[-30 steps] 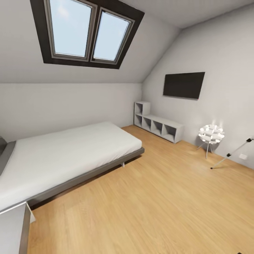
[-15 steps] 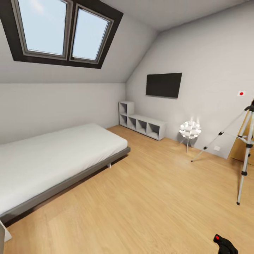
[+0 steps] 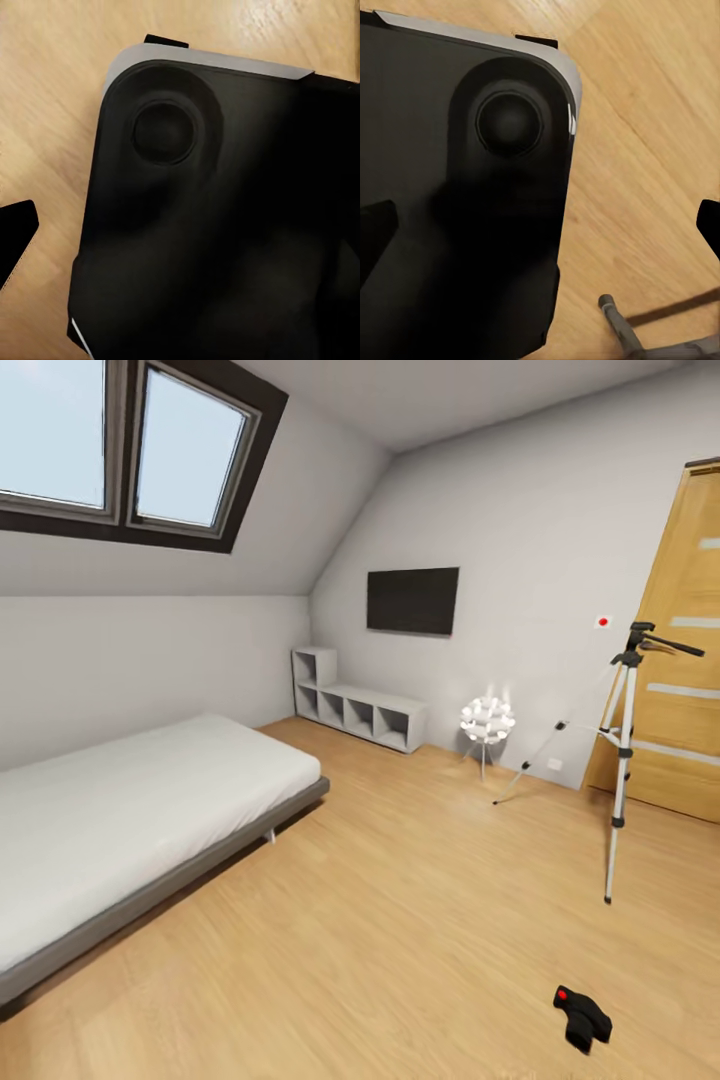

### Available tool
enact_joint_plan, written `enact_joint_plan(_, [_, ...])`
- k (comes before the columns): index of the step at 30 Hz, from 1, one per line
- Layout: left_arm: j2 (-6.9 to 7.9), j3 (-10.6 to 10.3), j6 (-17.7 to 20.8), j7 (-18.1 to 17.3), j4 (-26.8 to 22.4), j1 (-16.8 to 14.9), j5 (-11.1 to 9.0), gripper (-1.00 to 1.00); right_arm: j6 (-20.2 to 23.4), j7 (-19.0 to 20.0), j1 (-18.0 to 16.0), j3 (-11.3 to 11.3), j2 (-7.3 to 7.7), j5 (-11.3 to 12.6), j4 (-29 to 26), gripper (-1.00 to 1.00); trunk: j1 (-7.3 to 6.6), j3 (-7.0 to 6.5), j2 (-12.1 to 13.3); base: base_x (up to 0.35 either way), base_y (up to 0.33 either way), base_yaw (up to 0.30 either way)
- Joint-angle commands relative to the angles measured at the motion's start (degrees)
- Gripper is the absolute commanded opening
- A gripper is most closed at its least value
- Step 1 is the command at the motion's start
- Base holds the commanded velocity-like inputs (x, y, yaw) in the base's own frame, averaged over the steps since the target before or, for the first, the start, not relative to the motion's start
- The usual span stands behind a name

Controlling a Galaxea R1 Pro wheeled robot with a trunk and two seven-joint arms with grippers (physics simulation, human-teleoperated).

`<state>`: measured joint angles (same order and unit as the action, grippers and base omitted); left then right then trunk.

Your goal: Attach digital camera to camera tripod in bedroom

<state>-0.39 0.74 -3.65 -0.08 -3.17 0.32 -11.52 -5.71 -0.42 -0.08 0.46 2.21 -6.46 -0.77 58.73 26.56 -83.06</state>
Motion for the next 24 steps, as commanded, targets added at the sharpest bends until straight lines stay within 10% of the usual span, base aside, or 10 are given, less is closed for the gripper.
enact_joint_plan(1, [-0.03, 0.0, -0.1, 0.0, -0.1, 0.0, -0.3, 1.00, 0.1, -0.1, 0.0, -0.1, -0.16, -0.5, 0.0, 1.00, 0.00, 0.04, 0.0, 0.000, 0.000, -0.297])
enact_joint_plan(24, [-0.09, -0.2, 0.0, -0.1, -0.1, 0.0, -0.3, 1.00, -0.6, -0.1, 0.0, -0.7, -0.48, 0.3, -0.5, 1.00, 0.00, 0.04, 0.0, 0.000, 0.000, -0.297])
